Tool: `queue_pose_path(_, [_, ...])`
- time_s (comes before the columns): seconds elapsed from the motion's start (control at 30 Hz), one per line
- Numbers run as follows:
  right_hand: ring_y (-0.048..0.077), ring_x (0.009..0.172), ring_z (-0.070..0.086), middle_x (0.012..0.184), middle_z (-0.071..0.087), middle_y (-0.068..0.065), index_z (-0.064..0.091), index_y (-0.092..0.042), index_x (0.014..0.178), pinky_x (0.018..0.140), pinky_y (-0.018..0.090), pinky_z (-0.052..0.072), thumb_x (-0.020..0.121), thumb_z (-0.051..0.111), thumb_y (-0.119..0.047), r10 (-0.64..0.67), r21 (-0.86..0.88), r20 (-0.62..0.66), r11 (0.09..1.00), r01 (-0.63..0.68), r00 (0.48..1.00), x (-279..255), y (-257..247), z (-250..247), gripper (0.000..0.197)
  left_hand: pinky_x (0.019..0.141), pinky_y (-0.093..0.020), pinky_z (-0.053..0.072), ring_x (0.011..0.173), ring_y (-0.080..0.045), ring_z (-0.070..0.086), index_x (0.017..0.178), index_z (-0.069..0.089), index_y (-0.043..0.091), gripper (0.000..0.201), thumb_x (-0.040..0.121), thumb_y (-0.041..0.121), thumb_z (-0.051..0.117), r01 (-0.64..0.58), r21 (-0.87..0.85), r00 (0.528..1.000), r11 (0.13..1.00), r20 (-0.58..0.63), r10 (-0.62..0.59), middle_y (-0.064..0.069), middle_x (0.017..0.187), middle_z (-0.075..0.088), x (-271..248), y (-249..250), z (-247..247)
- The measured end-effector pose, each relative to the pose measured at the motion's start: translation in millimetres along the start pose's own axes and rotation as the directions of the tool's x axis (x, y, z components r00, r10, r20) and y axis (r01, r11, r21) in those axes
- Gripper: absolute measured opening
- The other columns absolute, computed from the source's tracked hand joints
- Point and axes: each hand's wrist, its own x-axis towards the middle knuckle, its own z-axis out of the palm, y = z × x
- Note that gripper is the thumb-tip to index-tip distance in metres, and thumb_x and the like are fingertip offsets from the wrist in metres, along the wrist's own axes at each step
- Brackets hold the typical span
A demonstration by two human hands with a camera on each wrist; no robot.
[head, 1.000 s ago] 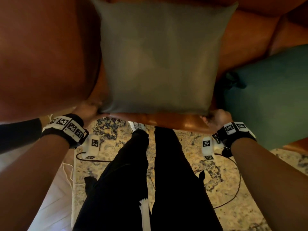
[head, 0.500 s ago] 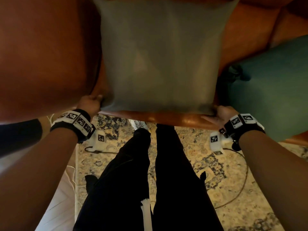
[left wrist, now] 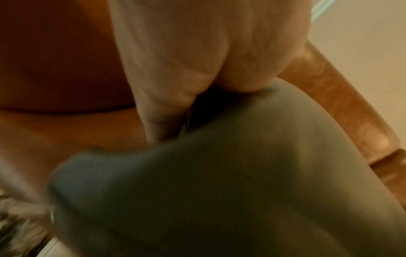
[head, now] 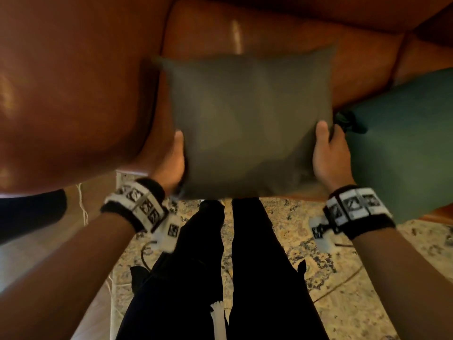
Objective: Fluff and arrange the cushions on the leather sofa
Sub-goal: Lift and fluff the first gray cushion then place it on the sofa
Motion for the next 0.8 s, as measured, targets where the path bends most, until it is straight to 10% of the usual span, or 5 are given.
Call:
queue_pose_path(0.23, [0.054, 0.155, -0.007, 0.169, -0.008, 0.030, 0.002, -0.019, 0.167, 0.119, 0.076, 0.000, 0.099, 0.015, -0.077, -0.387, -0.496, -0.173, 0.829, 0.260, 0.906, -30.9, -15.2, 103.0, 0.090, 0.102, -0.041, 0.043, 0.113, -0.025, 0.059, 0.141, 0.054, 0.015, 0.073, 0.090, 0.065, 0.037, 0.317, -0.267, 0.947, 0.910, 0.133, -0.291, -0.010, 0.133, 0.063, -11.3, -30.4, 27.2])
queue_pose_path(0.47, [0.061, 0.152, 0.006, 0.166, 0.009, 0.038, 0.016, -0.014, 0.166, 0.114, 0.079, 0.007, 0.101, 0.017, -0.077, -0.377, -0.614, -0.277, 0.777, 0.139, 0.884, 3.8, -36.5, 146.5, 0.091, 0.130, -0.047, 0.002, 0.159, -0.016, 0.000, 0.165, 0.002, 0.024, 0.078, 0.102, 0.058, 0.034, -0.273, 0.170, 0.951, 0.947, -0.100, 0.292, 0.001, 0.173, 0.000, 28.4, 47.7, 0.0])
queue_pose_path(0.6, [0.063, 0.151, 0.006, 0.165, 0.009, 0.040, 0.015, -0.011, 0.166, 0.114, 0.081, 0.008, 0.102, 0.019, -0.075, -0.372, -0.602, -0.271, 0.785, 0.145, 0.888, 11.6, -22.8, 152.6, 0.091, 0.129, -0.049, 0.001, 0.159, -0.030, -0.002, 0.164, 0.012, 0.011, 0.070, 0.106, 0.046, 0.031, -0.650, 0.644, 0.667, 0.403, 0.231, 0.708, -0.013, 0.172, 0.002, 39.2, 111.3, 35.8])
queue_pose_path(0.7, [0.064, 0.150, 0.006, 0.164, 0.009, 0.040, 0.016, -0.011, 0.166, 0.113, 0.082, 0.007, 0.102, 0.024, -0.074, -0.393, -0.584, -0.270, 0.792, 0.174, 0.879, 28.1, -1.7, 142.7, 0.090, 0.128, -0.049, 0.011, 0.159, -0.027, 0.009, 0.165, 0.017, 0.018, 0.072, 0.105, 0.059, 0.023, -0.705, 0.698, 0.501, -0.125, 0.615, 0.608, -0.009, 0.172, 0.011, 66.7, 94.0, 38.7])
queue_pose_path(0.8, [0.063, 0.150, 0.007, 0.165, 0.010, 0.040, 0.018, -0.010, 0.165, 0.113, 0.082, 0.006, 0.102, 0.028, -0.074, -0.401, -0.587, -0.252, 0.787, 0.191, 0.881, 33.7, 2.9, 142.0, 0.090, 0.128, -0.049, 0.011, 0.159, -0.028, 0.011, 0.164, 0.018, 0.016, 0.081, 0.102, 0.066, 0.010, -0.482, 0.855, 0.731, 0.191, 0.273, 0.625, -0.010, 0.172, 0.014, 87.7, 63.1, -16.4])
